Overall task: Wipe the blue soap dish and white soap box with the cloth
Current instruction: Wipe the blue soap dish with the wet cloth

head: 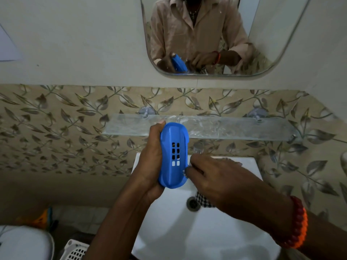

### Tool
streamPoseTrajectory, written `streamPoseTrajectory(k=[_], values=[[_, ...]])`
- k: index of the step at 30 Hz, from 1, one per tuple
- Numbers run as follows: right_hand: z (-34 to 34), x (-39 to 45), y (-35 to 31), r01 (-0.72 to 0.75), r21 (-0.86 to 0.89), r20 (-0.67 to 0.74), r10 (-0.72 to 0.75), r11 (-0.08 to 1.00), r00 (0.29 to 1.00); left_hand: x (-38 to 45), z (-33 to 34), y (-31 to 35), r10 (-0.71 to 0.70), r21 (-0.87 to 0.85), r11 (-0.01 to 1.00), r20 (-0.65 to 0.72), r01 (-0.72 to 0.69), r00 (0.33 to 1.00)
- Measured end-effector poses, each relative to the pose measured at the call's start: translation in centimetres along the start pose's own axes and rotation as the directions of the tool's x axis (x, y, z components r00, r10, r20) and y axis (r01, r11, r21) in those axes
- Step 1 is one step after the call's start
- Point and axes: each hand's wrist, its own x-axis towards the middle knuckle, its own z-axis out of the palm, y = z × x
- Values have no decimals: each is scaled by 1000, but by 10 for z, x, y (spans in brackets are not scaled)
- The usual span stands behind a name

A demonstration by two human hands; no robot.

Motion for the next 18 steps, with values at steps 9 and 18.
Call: streamPoseTrajectory(k=[9, 18], values=[[7, 2, 2, 29, 162, -24, -26, 986, 999, 1, -5, -6, -8, -10, 1000, 44, 9, 999], [13, 4, -16, 16, 240, -63, -1, 971, 998, 4, -10, -15, 74, -165, 984, 73, -61, 995]])
